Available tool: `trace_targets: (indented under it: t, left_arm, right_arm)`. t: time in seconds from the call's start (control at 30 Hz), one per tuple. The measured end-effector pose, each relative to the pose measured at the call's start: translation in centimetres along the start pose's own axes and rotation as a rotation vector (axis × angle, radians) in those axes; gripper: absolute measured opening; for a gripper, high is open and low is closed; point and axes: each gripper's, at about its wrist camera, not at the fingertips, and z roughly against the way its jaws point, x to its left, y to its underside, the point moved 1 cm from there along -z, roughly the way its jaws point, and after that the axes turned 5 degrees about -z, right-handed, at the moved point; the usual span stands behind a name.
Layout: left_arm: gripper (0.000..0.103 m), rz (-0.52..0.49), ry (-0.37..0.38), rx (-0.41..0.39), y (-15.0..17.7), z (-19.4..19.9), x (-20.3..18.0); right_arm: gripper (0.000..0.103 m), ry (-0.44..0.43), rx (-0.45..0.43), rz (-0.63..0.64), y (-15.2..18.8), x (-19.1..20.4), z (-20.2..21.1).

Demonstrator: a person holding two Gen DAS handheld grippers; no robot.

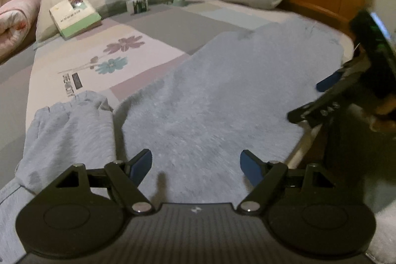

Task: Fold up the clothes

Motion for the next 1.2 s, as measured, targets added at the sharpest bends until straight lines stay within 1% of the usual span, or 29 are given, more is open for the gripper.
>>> trace_targets:
  t: [0.17, 0.3, 0.47, 0.6, 0.77, 0.87, 0.97, 1.13, 1.2]
  left_arm:
    - [0.080, 0.016, 0.003, -0.026, 0.3, 0.5, 0.7]
    - [0.080, 0.015, -0.004, -0.022, 0.2, 0.4, 1.0]
    - [0.080, -0.001, -0.019, 0.005, -0.4, 0.2, 0.5]
    - [0.080, -0.009, -0.033, 0.048, -1.2, -0.7, -0.1]
    - [0.080, -0.049, -0.049, 0.101, -1.8, -1.8, -1.2]
    - [0.080, -0.057, -0.075, 0.114, -2.4, -1.8, -1.2]
    - [0.080, -0.055, -0.102, 0.111, -3.3, -1.3, -0.3]
    - [0.080, -0.058, -0.192, 0.142, -5.0, -1.3, 2.5]
    - [0.080, -0.044, -0.238, 0.171, -5.7, -2.1, 4.2]
  right_arm:
    - [0.103, 0.014, 0.006, -0.012, -0.1, 0.3, 0.0]
    - [0.103, 0.013, 0.003, -0.011, 0.0, 0.3, 0.0]
    - [0.103, -0.002, -0.008, -0.002, 0.1, 0.0, -0.1]
    - [0.103, -0.028, -0.025, 0.014, 0.3, -0.3, 0.0]
    - [0.103, -0.041, -0.049, 0.023, 0.6, -0.4, 0.1]
    - [0.103, -0.050, -0.061, 0.028, 0.8, -0.5, 0.1]
    - [0.103, -0.059, -0.073, 0.032, 0.9, -0.6, 0.2]
    - [0.103, -0.073, -0.094, 0.040, 1.2, -0.7, 0.2]
    - [0.103, -0.079, -0.102, 0.043, 1.3, -0.8, 0.3]
